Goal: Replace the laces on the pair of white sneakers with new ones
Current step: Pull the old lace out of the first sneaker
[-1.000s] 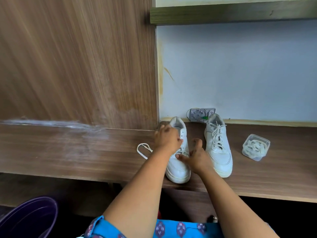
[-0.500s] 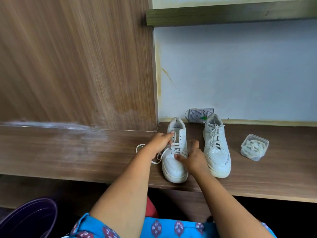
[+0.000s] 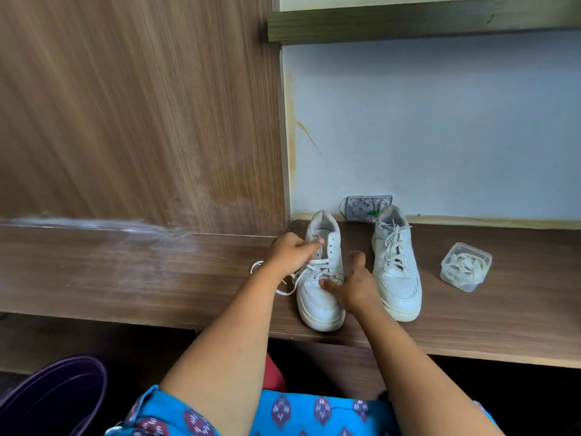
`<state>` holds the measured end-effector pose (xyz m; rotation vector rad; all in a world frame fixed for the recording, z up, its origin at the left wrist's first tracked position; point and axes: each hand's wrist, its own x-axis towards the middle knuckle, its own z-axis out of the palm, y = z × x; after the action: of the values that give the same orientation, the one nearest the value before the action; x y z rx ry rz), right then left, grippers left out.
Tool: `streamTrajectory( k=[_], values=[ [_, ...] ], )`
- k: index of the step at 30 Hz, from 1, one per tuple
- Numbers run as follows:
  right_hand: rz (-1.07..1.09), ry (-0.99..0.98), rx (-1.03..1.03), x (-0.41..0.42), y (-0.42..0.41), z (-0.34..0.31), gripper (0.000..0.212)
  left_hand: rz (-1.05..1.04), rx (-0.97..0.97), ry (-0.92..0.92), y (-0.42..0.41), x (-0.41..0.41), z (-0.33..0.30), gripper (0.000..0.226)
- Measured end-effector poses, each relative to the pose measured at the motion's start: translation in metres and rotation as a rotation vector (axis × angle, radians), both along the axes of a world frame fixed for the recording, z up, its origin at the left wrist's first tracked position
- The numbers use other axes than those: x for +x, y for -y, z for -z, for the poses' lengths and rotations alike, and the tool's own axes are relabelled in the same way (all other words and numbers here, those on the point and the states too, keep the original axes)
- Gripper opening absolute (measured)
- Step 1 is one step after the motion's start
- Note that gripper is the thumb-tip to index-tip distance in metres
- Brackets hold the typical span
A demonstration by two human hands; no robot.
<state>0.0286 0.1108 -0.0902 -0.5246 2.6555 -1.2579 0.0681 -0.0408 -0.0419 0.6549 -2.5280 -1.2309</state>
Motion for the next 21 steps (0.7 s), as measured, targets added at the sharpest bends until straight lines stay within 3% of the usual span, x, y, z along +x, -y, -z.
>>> streamTrajectory(
  k=[2, 5, 6, 7, 10, 11, 12, 13, 15, 17, 19, 21],
  values=[
    [0.002, 0.003, 0.003, 0.0, 0.001, 0.0, 0.087, 0.075, -0.199, 0.05, -0.005, -0.003, 0.006, 0.052],
    [0.008, -0.002, 0.008, -0.001, 0.001, 0.0, 0.088, 0.155, -0.382, 0.021, -0.017, -0.007, 0.011, 0.022],
    [0.008, -0.002, 0.008, 0.0, 0.001, 0.0, 0.088, 0.167, -0.36, -0.018, -0.023, -0.006, 0.007, 0.017],
    [0.009, -0.001, 0.008, 0.0, 0.001, 0.0, 0.088, 0.198, -0.196, -0.069, -0.026, -0.003, 0.0, 0.012],
    [0.015, 0.002, 0.011, -0.002, 0.0, 0.002, 0.089, 0.386, 0.701, -0.222, -0.02, 0.014, -0.031, 0.016],
    [0.011, 0.004, 0.01, -0.002, -0.001, 0.003, 0.09, 0.38, 0.831, -0.254, -0.014, 0.02, -0.036, 0.02],
    [0.008, 0.006, 0.011, -0.003, -0.002, 0.004, 0.09, 0.318, 0.826, -0.244, -0.009, 0.023, -0.038, 0.018],
    [0.006, 0.007, 0.011, -0.004, -0.002, 0.004, 0.091, 0.237, 0.715, -0.202, -0.003, 0.023, -0.035, 0.019],
    [0.005, 0.008, 0.013, -0.005, -0.002, 0.005, 0.091, 0.067, 0.286, -0.044, 0.0, 0.016, -0.024, 0.037],
    [0.007, 0.008, 0.018, -0.005, 0.0, 0.006, 0.091, 0.066, -0.161, 0.113, -0.002, 0.002, -0.008, 0.049],
    [0.016, 0.0, 0.028, -0.004, 0.001, 0.006, 0.09, 0.173, -0.475, 0.181, -0.01, -0.006, 0.002, 0.041],
    [0.019, 0.002, 0.025, -0.003, 0.001, 0.006, 0.089, 0.226, -0.588, 0.167, -0.016, -0.012, 0.007, 0.024]
  ],
)
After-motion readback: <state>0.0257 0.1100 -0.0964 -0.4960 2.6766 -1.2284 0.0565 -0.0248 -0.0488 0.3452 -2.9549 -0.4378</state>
